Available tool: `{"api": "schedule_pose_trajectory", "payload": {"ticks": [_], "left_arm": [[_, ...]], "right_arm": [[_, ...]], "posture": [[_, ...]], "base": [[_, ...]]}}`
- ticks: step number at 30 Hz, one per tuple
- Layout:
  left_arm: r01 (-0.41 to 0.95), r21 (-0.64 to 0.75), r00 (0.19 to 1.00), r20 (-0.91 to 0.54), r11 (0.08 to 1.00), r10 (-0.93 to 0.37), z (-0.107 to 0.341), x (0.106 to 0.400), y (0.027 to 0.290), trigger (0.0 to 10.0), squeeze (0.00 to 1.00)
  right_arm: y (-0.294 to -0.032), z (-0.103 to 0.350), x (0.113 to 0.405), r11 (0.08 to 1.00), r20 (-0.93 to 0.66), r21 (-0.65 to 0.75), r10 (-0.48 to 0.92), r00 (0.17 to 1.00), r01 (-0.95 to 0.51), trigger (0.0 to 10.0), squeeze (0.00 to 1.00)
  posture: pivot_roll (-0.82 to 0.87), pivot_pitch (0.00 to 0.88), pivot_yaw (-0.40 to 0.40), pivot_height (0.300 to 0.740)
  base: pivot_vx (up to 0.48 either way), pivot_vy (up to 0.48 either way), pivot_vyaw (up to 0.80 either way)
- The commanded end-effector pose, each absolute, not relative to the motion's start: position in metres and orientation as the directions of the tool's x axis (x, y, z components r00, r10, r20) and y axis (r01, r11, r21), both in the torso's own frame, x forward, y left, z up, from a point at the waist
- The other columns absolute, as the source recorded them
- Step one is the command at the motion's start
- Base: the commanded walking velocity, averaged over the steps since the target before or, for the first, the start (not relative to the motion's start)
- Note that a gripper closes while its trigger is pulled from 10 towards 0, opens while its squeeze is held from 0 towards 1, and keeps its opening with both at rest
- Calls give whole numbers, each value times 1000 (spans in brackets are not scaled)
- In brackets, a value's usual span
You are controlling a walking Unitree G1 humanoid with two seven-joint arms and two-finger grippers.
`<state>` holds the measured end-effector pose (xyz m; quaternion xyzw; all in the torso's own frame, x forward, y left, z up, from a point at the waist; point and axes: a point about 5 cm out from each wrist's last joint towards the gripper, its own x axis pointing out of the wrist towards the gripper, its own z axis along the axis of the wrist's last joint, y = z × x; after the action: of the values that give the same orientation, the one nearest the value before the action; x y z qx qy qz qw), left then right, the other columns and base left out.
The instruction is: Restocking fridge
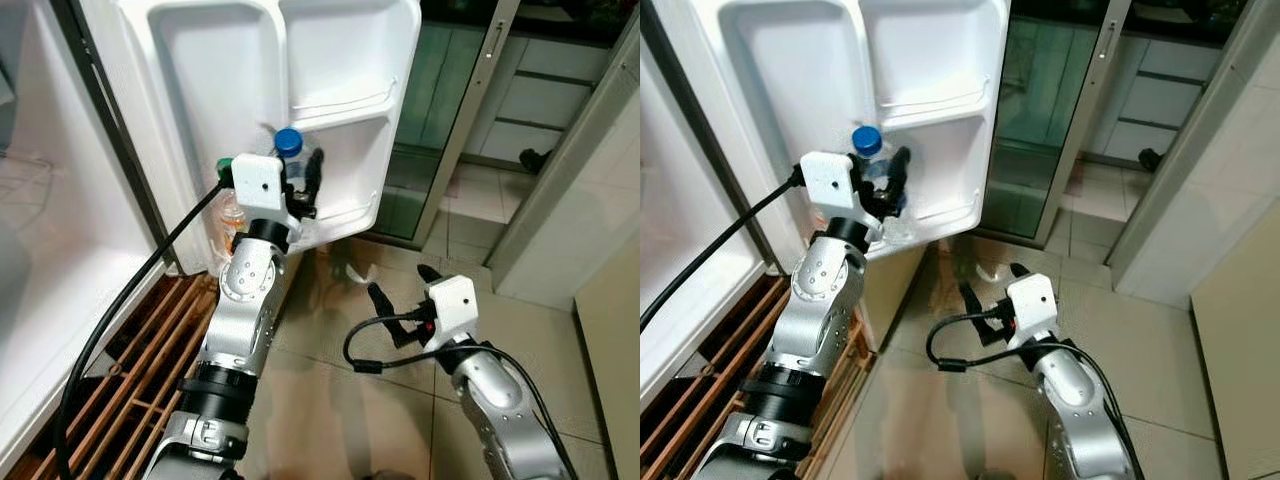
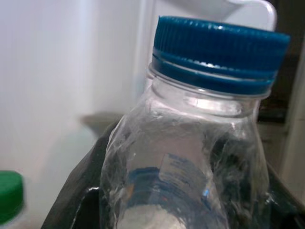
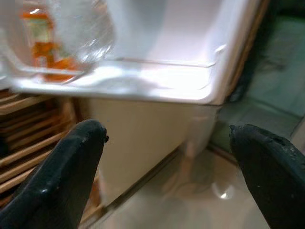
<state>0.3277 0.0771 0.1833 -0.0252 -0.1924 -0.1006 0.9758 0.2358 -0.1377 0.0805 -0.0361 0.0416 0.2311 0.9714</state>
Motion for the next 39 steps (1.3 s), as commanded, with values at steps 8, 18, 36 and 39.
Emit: {"api": "schedule_pose_trajectory", "payload": {"ticks": [8, 18, 36, 39], "left_arm": [[123, 111, 779, 605, 986, -166, 230, 331, 72, 10000, 0], [57, 158, 891, 438, 986, -121, 180, 351, 69, 10000, 0], [-25, -160, 981, 186, 987, 55, 173, 377, 73, 10000, 63], [-24, -181, 976, 209, 983, 63, 183, 378, 74, 10000, 1000]], "right_arm": [[-134, 89, 214, 888, -102, 1, 457, 884, -459, 10000, 0], [-133, 93, 198, 890, -132, 13, 453, 882, -455, 10000, 0], [-129, 108, 196, 874, -76, 13, 486, 871, -486, 10000, 0], [-129, 111, 198, 871, -54, 11, 490, 870, -490, 10000, 0]], "posture": [[-277, 61, 20, 740], [-323, 100, 27, 740], [-313, 106, 10, 740], [-306, 102, 9, 740]], "base": [[0, 0, 0], [0, 0, 0], [0, 0, 0], [0, 0, 0]]}}
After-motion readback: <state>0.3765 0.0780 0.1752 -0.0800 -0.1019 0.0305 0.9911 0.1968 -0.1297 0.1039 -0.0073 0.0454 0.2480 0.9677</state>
